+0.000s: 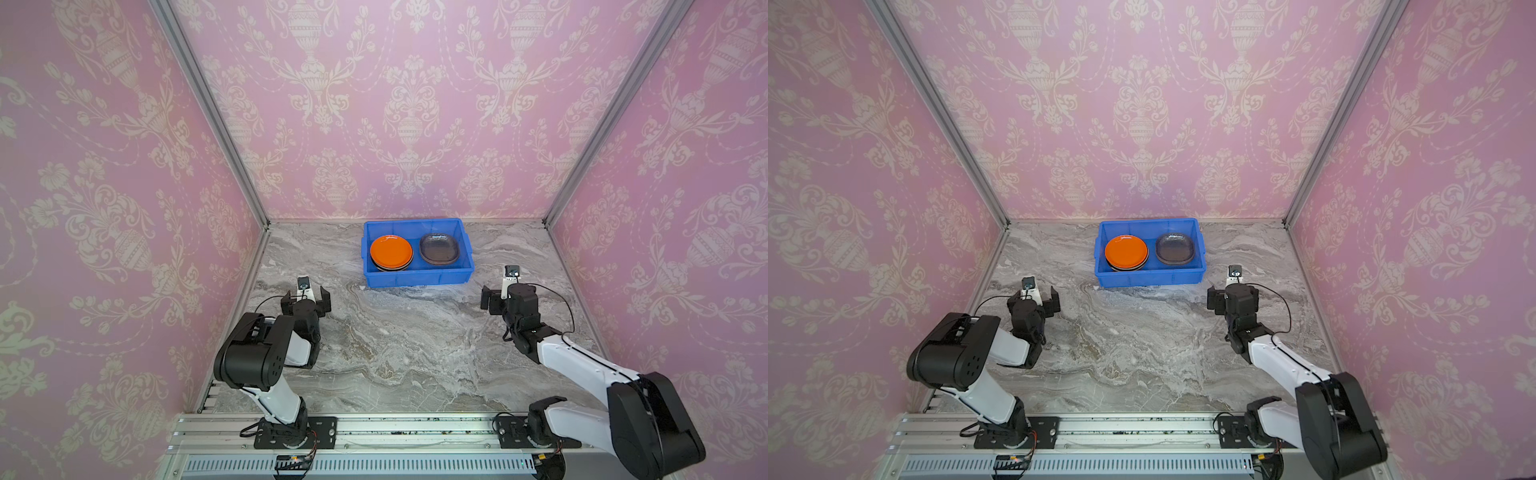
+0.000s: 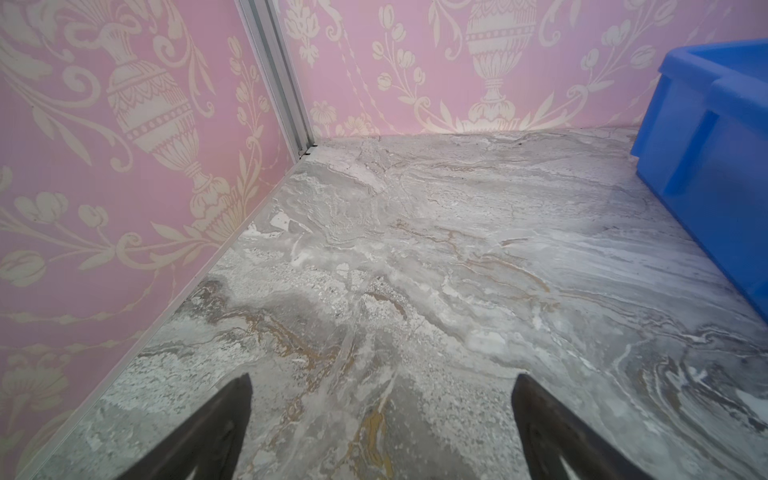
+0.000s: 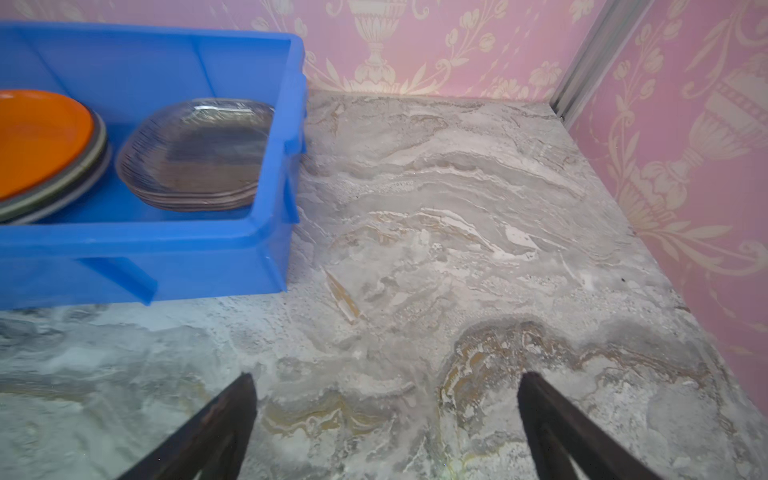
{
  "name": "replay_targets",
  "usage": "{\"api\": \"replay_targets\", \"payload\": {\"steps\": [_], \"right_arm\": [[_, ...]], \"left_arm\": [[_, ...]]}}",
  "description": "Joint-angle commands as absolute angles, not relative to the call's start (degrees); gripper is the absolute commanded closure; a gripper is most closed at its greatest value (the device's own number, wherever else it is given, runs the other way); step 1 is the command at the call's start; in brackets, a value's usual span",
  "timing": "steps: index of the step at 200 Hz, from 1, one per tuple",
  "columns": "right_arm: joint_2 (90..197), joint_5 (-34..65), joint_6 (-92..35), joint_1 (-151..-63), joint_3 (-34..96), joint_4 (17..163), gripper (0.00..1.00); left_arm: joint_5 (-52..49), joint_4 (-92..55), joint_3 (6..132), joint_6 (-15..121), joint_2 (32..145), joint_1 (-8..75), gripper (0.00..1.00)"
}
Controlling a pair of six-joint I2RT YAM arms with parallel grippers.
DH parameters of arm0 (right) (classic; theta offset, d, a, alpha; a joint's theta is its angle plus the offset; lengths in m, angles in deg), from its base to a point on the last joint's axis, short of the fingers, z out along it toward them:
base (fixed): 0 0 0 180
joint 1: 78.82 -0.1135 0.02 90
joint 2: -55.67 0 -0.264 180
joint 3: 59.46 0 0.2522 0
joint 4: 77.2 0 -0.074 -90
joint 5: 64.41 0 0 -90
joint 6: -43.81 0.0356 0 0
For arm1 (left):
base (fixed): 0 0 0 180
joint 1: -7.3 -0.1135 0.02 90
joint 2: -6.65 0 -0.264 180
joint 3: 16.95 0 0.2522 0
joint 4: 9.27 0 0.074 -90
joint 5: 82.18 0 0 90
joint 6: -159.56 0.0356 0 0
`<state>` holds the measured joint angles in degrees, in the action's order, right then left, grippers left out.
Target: Place the plates into the plastic bin on the countertop
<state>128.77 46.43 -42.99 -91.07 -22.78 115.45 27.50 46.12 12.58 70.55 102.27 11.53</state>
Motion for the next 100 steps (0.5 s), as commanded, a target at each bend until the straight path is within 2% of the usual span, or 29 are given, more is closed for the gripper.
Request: {"api": "replay_targets", "payload": {"steps": [1, 19, 35, 44, 60, 78, 100], "right_arm": [[134.8, 54.5, -46.9, -90.0, -27.2, 139.8, 0.0], [142.0, 44.4, -46.1, -86.1, -28.8, 151.1, 0.0], [141.8, 34.9, -44.3, -82.8, -26.9, 142.4, 0.0], [145.5, 35.4, -44.3, -82.4, -26.7, 149.5, 0.0], [142.6, 37.0, -42.8, -82.1, -24.9, 140.4, 0.0], [144.3, 37.1, -43.3, -82.1, -26.3, 146.3, 0.0], [144.2, 37.1, -43.2, -82.0, -26.3, 145.9, 0.0]], "left_arm": [[27.1, 44.1, 13.8, 71.0, 101.8, 11.1, 0.01], [27.3, 43.9, 13.9, 71.0, 101.8, 11.1, 0.01], [27.3, 44.0, 13.9, 70.9, 101.8, 11.1, 0.01], [27.2, 44.0, 13.9, 70.9, 101.8, 11.1, 0.01], [27.4, 43.6, 14.1, 70.8, 101.8, 11.2, 0.01], [27.3, 43.5, 14.1, 70.8, 101.7, 11.1, 0.01], [27.2, 43.4, 14.1, 70.8, 101.8, 11.1, 0.01]]}}
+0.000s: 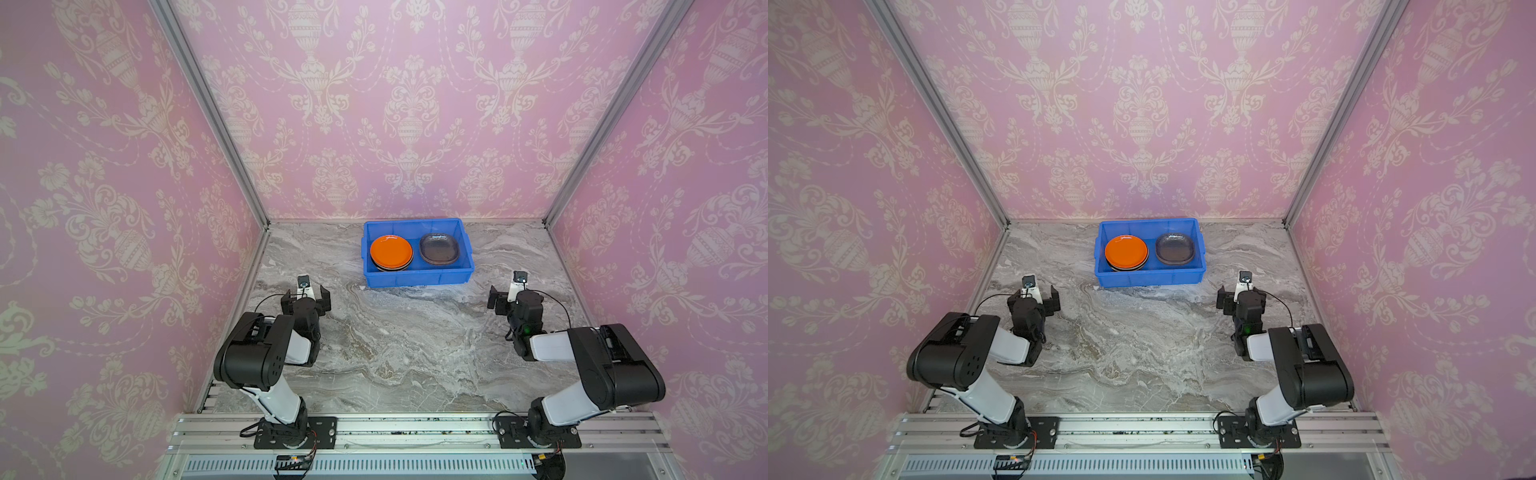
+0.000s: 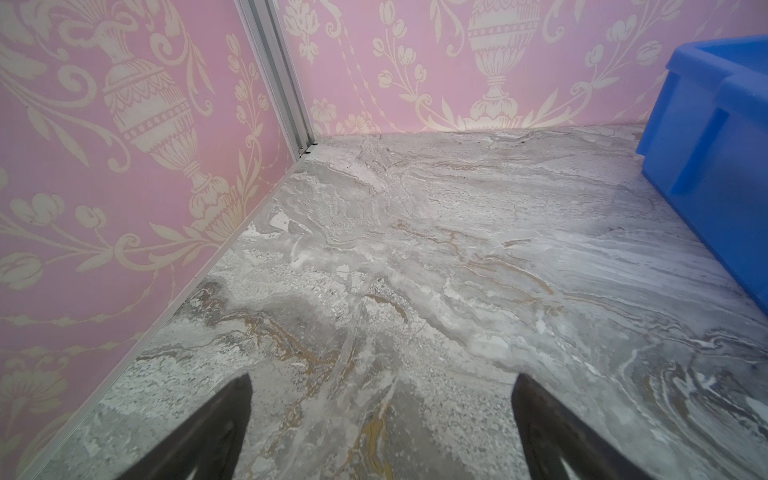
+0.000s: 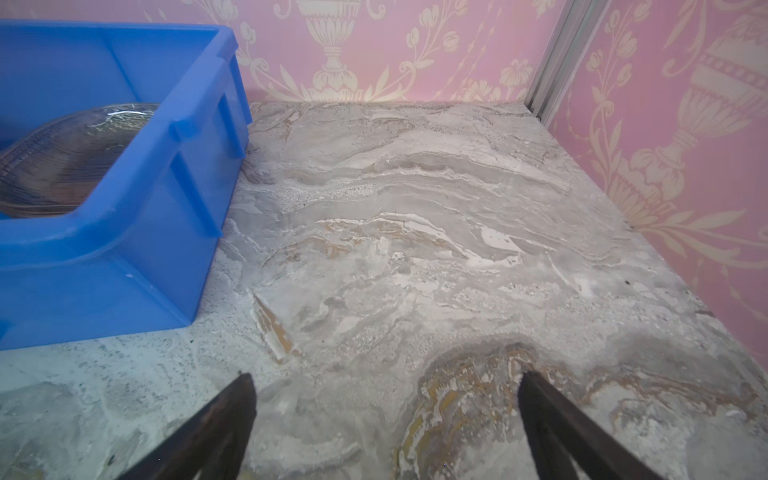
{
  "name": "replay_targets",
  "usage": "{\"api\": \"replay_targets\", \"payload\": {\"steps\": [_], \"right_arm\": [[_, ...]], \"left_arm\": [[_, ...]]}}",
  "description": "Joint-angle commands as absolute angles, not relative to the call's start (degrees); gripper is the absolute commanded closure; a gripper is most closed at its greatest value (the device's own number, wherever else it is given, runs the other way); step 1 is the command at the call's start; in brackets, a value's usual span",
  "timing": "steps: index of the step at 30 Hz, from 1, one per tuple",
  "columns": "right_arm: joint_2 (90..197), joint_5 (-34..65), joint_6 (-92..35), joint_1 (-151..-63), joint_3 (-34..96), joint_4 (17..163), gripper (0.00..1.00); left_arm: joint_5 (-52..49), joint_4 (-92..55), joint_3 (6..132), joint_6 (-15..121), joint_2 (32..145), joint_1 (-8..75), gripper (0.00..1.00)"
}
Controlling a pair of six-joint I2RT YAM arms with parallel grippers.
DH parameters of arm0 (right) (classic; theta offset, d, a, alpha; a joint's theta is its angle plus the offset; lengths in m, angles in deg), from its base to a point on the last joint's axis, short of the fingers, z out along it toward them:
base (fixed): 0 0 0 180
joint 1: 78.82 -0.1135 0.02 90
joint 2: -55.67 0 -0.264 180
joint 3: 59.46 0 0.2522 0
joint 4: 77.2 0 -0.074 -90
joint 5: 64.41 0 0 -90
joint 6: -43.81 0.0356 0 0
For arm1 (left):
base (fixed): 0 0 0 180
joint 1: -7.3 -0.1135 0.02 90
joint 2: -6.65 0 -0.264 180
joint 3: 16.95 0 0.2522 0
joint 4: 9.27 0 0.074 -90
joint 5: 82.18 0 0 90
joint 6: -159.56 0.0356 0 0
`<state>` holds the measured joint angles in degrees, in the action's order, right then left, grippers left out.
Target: Place the plates into the plastic bin on the countertop
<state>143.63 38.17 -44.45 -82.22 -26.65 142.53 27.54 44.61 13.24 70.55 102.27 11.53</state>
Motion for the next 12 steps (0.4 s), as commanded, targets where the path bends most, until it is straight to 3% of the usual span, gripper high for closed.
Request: {"api": "replay_targets", "payload": {"steps": [1, 12], "right_arm": [[144.2, 37.1, -43.2, -82.0, -26.3, 145.8, 0.0], [144.0, 30.6, -43.6, -80.5, -25.2, 143.5, 0.0]], "left_arm": [[27.3, 43.5, 14.1, 70.8, 101.8, 11.0, 0.01], [26.8, 42.2, 14.7, 70.4, 101.6, 10.7, 0.01]]}}
